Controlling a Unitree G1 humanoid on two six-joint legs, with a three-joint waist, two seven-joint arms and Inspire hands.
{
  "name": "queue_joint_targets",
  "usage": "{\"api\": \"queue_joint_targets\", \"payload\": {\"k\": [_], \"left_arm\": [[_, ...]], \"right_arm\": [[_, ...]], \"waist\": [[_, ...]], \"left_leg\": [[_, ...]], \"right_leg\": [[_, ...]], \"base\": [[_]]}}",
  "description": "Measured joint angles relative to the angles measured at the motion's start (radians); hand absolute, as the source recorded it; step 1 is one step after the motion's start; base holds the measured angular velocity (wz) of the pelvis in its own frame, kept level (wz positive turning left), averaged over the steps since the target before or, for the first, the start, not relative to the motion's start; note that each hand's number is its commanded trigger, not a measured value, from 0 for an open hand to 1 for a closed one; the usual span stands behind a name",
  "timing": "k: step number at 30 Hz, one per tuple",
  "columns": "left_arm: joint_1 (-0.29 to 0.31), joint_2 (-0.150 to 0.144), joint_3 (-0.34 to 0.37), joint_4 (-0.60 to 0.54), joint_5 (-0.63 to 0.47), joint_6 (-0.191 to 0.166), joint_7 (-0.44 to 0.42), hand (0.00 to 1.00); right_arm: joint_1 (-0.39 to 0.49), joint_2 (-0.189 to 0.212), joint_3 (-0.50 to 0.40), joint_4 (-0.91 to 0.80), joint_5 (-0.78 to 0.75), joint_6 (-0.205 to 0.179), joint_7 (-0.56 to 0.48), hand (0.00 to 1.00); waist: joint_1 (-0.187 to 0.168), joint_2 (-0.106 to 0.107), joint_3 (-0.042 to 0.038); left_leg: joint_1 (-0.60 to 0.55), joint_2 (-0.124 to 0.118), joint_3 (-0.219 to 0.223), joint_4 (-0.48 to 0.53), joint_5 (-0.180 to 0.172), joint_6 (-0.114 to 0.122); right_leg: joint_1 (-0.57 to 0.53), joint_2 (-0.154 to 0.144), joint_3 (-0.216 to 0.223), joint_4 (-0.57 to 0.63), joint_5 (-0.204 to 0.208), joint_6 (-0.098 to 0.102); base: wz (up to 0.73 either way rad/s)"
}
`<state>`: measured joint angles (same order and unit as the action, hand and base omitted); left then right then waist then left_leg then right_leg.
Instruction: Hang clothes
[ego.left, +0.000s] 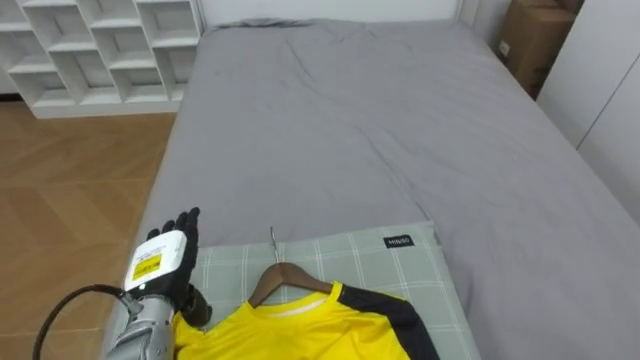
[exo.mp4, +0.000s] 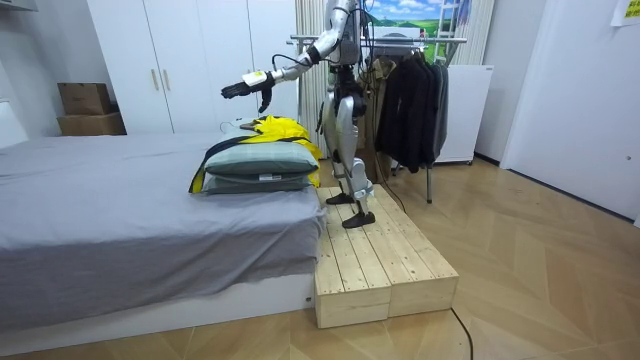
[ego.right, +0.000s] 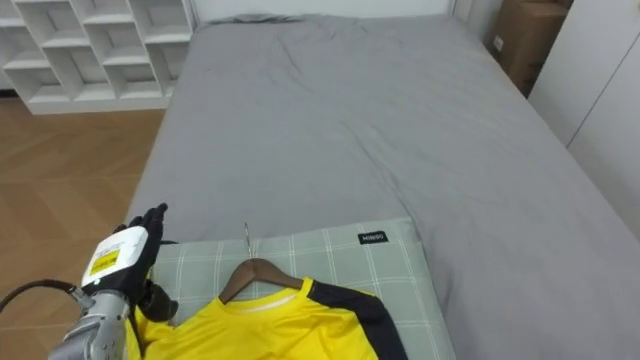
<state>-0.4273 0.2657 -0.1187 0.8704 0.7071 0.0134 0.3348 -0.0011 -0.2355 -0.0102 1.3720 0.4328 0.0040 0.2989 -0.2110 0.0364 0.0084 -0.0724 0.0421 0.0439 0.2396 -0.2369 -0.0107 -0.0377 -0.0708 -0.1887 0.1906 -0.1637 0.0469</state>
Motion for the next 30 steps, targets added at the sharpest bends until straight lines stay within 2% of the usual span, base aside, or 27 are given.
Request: {"api": "queue_joint_targets", "payload": {"k": [4,6,8,12,14,21,30], "left_arm": [[-0.016,0.015,0.000,0.027,-0.036,-0.011,0.012,0.00],[-0.058,0.024,0.000,0.064,-0.077,-0.019,0.015,0.00],[-0.088,0.024,0.001,0.095,-0.114,-0.022,0.024,0.00],[-0.103,0.024,0.001,0.111,-0.220,-0.037,0.018,0.00],[-0.104,0.023,0.000,0.114,-0.238,-0.039,-0.003,0.00],[-0.105,0.018,-0.047,0.121,-0.267,-0.041,-0.102,0.00],[-0.121,0.018,-0.087,0.174,-0.282,-0.041,-0.199,0.00]], "right_arm": [[0.000,-0.006,0.033,0.004,0.015,0.003,-0.004,0.00],[-0.011,-0.007,0.061,0.012,0.034,0.001,-0.009,0.00],[-0.025,-0.007,0.071,0.024,0.040,-0.003,-0.016,0.00],[-0.057,-0.007,0.099,0.026,0.040,-0.003,-0.025,0.00],[-0.069,-0.007,0.097,0.027,0.023,-0.003,-0.025,0.00],[-0.112,0.003,0.109,0.029,0.011,-0.002,-0.026,0.00],[-0.129,0.003,0.140,0.030,0.020,-0.002,-0.028,0.00]], "waist": [[0.002,0.001,0.0018],[0.000,0.001,0.0143],[0.001,0.000,0.0191],[-0.004,0.001,0.0223],[-0.004,0.001,0.0230],[-0.007,-0.006,0.0313],[-0.013,-0.004,0.0338]], "left_leg": [[-0.016,0.000,0.000,0.003,0.001,0.000],[-0.043,0.000,-0.002,0.016,0.001,0.000],[-0.060,0.000,-0.001,0.018,0.002,0.000],[-0.095,0.000,0.003,0.018,0.006,0.001],[-0.104,0.002,0.003,0.016,0.009,0.001],[-0.117,0.005,0.001,0.014,0.009,0.001],[-0.131,0.004,-0.004,0.014,0.009,0.001]], "right_leg": [[-0.016,0.000,0.000,0.001,0.000,0.000],[-0.039,-0.001,0.000,0.006,0.001,-0.002],[-0.058,-0.001,0.001,0.014,0.002,-0.002],[-0.101,-0.001,0.006,0.021,0.004,-0.003],[-0.120,-0.002,0.006,0.036,0.003,-0.003],[-0.138,-0.002,-0.007,0.051,0.003,-0.003],[-0.143,-0.003,-0.009,0.048,0.003,-0.003]], "base": [[0.00],[0.00],[-0.02],[-0.03],[0.00],[0.02],[0.04]]}}
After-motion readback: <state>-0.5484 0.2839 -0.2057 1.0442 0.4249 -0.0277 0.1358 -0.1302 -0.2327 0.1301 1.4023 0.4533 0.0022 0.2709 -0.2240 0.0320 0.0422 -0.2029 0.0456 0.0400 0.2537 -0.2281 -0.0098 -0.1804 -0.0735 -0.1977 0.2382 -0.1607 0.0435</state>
